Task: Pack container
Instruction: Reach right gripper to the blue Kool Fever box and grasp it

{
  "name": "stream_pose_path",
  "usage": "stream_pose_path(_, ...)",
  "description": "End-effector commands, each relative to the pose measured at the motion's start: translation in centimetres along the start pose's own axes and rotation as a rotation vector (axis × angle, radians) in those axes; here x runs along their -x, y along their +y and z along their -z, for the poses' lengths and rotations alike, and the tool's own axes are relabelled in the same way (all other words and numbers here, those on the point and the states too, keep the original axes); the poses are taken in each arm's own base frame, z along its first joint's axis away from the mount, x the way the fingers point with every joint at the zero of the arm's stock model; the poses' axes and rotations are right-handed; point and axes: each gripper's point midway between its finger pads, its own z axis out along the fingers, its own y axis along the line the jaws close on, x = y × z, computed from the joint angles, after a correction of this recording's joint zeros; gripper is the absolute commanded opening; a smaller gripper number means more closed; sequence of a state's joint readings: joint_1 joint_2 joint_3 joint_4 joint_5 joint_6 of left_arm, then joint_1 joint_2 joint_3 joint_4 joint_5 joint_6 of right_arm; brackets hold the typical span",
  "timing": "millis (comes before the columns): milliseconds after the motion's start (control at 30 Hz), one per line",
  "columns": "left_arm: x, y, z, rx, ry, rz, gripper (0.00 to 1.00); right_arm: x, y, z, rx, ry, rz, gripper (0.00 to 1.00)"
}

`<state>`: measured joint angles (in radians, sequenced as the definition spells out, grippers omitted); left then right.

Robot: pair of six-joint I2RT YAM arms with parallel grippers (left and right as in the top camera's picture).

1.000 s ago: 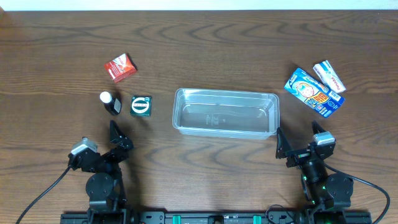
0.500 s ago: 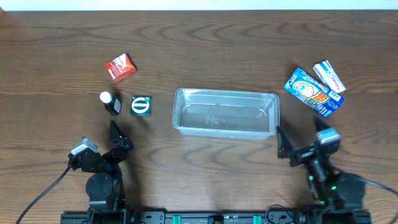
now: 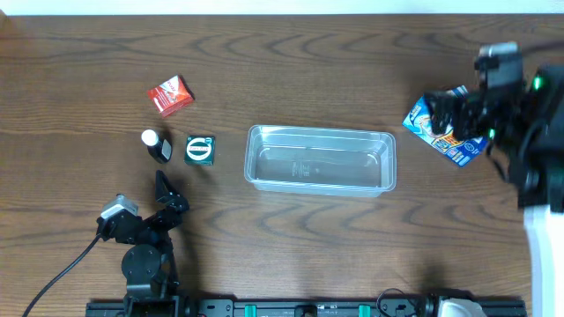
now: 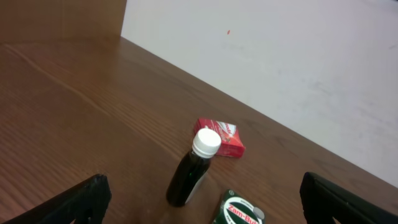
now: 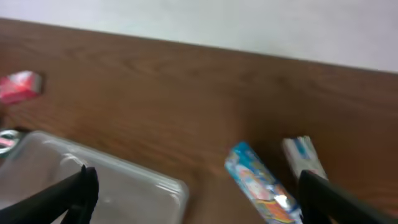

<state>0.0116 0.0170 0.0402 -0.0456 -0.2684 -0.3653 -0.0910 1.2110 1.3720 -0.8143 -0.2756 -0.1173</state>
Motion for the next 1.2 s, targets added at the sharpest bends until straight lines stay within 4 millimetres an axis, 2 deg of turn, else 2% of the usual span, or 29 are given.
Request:
stream_pose_path(0, -1.6, 0.8, -0.2, 0.025, 0.036, -0.023, 0.98, 0.0, -3.8, -1.0, -0.14, 0.055, 0.061, 0.99)
stream_pose_path(133, -1.6, 0.8, -0.2, 0.025, 0.036, -0.023, 0.98, -1.9, -6.2, -3.6, -0.156, 0.147, 0.089, 0.99)
stream_pose_path(333, -1.6, 0.8, -0.2, 0.025, 0.036, -0.023, 0.98, -4.8, -8.2, -7.5, -0.131, 0.275, 0.156, 0.99)
stream_pose_path(600, -1.6, 0.8, -0.2, 0.025, 0.036, -0.023, 0.98, -9.2, -9.4, -12.2, -0.076, 0.424, 0.161, 0.98)
stream_pose_path(667, -1.6, 0.8, -0.2, 0.025, 0.036, -0.023, 0.98, -10.4, -9.5, -13.1, -0.063, 0.463, 0.149, 0.92)
stream_pose_path(767, -1.6, 0.8, -0.2, 0.025, 0.036, -0.023, 0.98, -12.3, -9.5, -14.1, -0.041, 0.525, 0.13, 0.77)
stream_pose_path(900, -1.6, 0.8, -0.2, 0.025, 0.037, -0.023, 0.98, -14.5, -9.4, -14.9, -0.016, 0.6, 0.102, 0.65)
stream_pose_path(1033, -1.6, 0.8, -0.2, 0.025, 0.037, -0.023, 0.98, -15.7, -9.5, -14.9, -0.006, 0.641, 0.084, 0.58)
stream_pose_path(1167, -1.6, 0.8, -0.2, 0.025, 0.036, -0.023, 0.98, -16.0, -10.4, -14.5, -0.04, 0.655, 0.061, 0.52)
